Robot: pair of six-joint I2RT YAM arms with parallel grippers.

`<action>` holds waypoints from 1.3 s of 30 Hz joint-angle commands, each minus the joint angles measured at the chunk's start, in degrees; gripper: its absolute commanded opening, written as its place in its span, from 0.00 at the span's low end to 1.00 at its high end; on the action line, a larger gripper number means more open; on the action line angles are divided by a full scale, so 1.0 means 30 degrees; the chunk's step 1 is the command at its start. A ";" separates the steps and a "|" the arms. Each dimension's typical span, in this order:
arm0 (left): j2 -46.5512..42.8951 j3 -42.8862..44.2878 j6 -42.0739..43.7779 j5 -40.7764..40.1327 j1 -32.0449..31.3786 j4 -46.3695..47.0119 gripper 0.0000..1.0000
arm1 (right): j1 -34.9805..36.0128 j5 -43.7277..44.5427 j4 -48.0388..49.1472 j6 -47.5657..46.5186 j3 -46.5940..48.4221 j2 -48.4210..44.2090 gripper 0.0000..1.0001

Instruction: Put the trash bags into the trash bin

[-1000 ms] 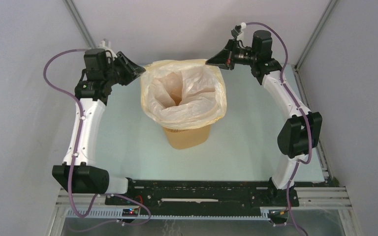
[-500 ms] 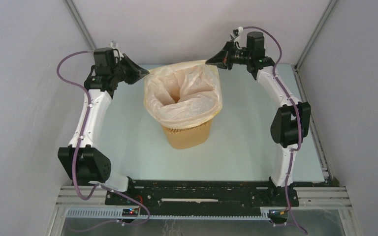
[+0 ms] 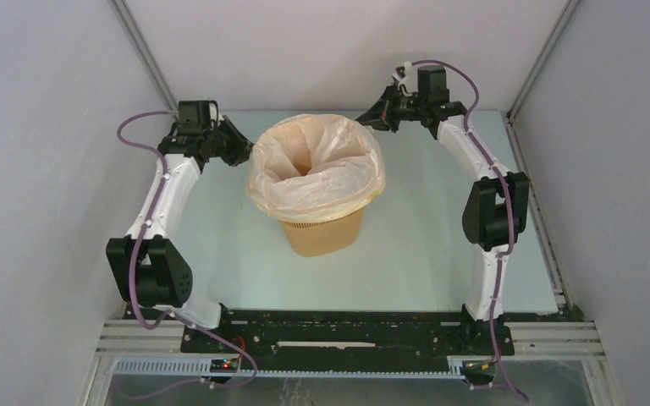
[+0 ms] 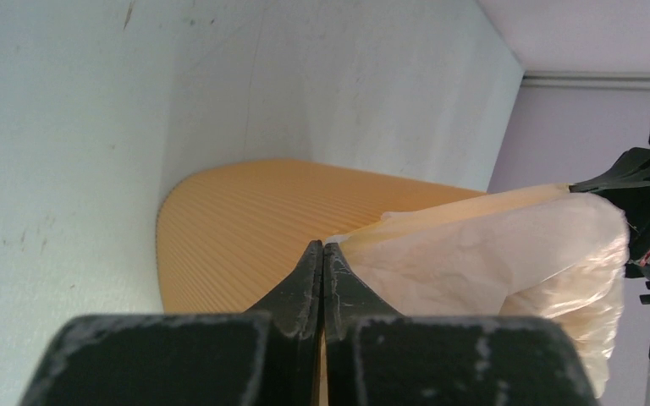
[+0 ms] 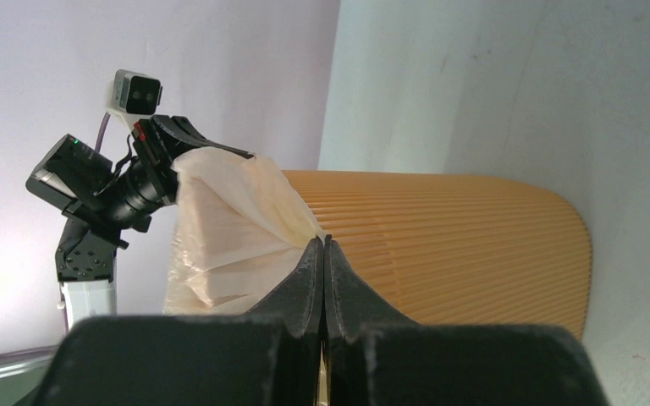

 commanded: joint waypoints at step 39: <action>-1.7029 -1.2871 -0.9189 0.1776 0.0156 0.3659 0.88 | -0.1844 -0.4091 0.2631 -0.0088 -1.5521 -1.5614 0.75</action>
